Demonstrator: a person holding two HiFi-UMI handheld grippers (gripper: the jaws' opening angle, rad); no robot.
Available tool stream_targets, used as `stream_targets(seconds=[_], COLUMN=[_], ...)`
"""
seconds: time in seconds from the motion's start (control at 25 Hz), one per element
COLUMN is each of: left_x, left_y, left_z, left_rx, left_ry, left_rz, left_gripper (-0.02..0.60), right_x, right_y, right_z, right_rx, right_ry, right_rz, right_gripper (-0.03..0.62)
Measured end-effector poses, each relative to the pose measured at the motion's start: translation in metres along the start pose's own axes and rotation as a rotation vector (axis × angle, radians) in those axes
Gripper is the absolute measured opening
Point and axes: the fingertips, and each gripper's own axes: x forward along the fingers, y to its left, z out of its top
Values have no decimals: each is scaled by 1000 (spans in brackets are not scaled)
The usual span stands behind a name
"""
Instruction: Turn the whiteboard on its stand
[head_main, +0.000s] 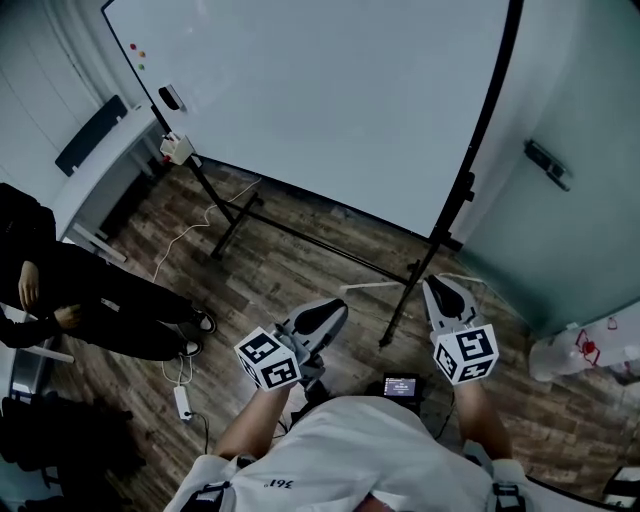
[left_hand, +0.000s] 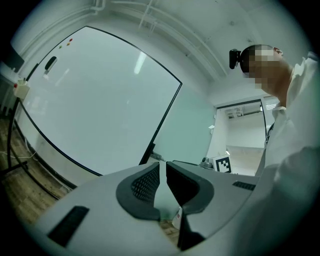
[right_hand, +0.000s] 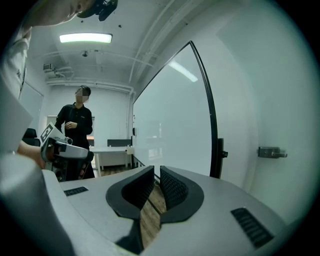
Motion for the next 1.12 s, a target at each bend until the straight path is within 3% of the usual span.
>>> stream_targets(seconds=[0.44, 1.12], left_x=[-37, -51], left_y=[20, 18], left_z=[8, -1], left_rx=[13, 3], left_ry=[43, 91], left_rz=[-79, -124], left_gripper=[48, 48], right_x=[6, -3], right_y=[39, 61], right_z=[-7, -12], right_rx=[19, 29], right_ry=[30, 43], right_rz=[-72, -118], right_gripper=[51, 43])
